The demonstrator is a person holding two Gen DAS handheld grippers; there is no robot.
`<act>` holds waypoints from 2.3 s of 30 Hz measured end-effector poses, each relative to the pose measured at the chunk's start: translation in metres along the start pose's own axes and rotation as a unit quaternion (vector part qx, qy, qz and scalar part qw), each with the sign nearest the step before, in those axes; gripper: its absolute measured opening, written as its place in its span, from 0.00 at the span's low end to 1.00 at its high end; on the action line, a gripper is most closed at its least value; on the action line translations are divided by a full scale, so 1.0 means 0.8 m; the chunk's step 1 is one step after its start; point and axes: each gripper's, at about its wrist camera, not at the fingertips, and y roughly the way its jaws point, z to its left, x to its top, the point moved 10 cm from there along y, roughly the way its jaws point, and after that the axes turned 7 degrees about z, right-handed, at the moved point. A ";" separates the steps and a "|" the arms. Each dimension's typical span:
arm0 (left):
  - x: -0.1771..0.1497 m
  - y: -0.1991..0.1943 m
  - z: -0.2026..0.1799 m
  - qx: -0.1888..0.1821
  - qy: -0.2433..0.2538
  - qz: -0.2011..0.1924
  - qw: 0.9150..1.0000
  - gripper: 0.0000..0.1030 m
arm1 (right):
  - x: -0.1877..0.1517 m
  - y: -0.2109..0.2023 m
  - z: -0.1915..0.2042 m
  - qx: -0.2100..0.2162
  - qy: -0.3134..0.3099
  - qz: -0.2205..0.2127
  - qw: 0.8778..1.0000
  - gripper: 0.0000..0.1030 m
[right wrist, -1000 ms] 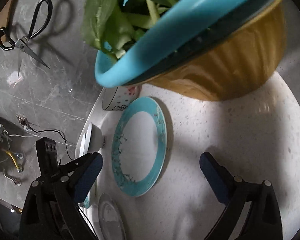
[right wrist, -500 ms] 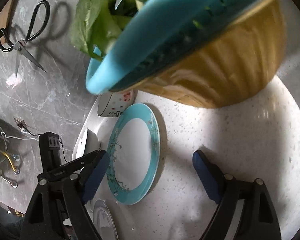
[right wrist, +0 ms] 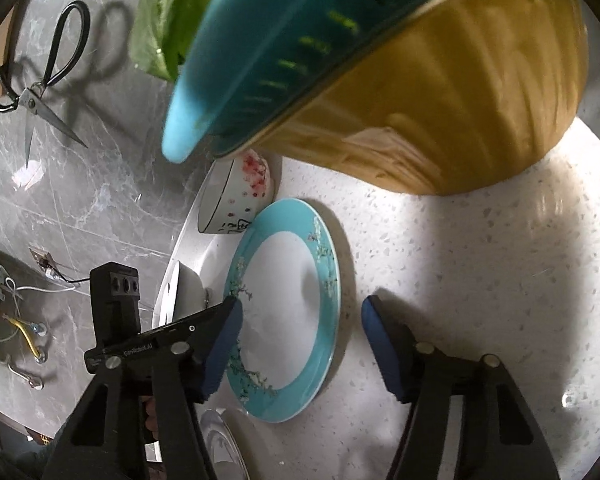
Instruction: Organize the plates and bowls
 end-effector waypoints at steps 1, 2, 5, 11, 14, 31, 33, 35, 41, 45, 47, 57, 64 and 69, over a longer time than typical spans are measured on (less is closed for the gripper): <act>0.001 0.001 0.000 0.001 0.000 0.002 1.000 0.59 | 0.000 0.002 0.000 0.001 0.001 0.002 1.000 0.59; 0.002 0.001 0.000 0.004 0.001 0.004 1.000 0.59 | 0.001 0.003 0.000 0.002 0.002 0.004 1.000 0.57; 0.005 -0.005 0.008 0.005 -0.009 -0.001 1.000 0.59 | 0.002 0.005 0.000 0.006 0.005 0.006 1.000 0.56; 0.005 -0.006 0.016 -0.005 -0.007 0.010 1.000 0.58 | -0.002 0.013 0.003 0.012 0.002 0.016 1.000 0.47; 0.005 -0.004 0.010 -0.013 0.000 0.018 1.000 0.45 | -0.002 0.012 0.002 0.012 0.004 0.015 1.000 0.46; 0.000 -0.002 0.014 0.050 0.010 0.046 0.998 0.18 | -0.011 0.023 -0.021 -0.029 0.041 0.026 0.998 0.10; -0.001 -0.001 0.012 0.049 0.004 0.042 0.998 0.17 | -0.010 0.023 -0.021 -0.031 0.043 0.026 0.998 0.10; -0.001 -0.001 0.012 0.047 0.001 0.040 0.998 0.17 | -0.010 0.023 -0.021 -0.031 0.046 0.026 0.998 0.10; -0.006 0.000 0.011 0.046 -0.003 0.042 0.998 0.17 | -0.012 0.024 -0.022 -0.030 0.062 0.031 0.997 0.10; -0.007 -0.002 0.009 0.043 -0.006 0.041 0.998 0.17 | -0.012 0.022 -0.023 -0.033 0.070 0.030 0.997 0.10; -0.008 -0.004 0.007 0.042 -0.005 0.039 0.998 0.17 | -0.012 0.020 -0.025 -0.030 0.076 0.029 0.996 0.10; -0.017 -0.024 0.005 0.038 -0.013 0.022 0.999 0.17 | -0.008 0.009 -0.011 -0.029 0.057 0.028 0.998 0.10; -0.034 -0.054 0.006 0.038 -0.021 0.009 0.999 0.17 | -0.012 0.003 0.010 -0.021 0.042 0.029 0.998 0.10; -0.056 -0.083 0.005 0.039 -0.030 -0.006 0.999 0.17 | -0.020 0.004 0.035 -0.017 0.024 0.035 0.999 0.10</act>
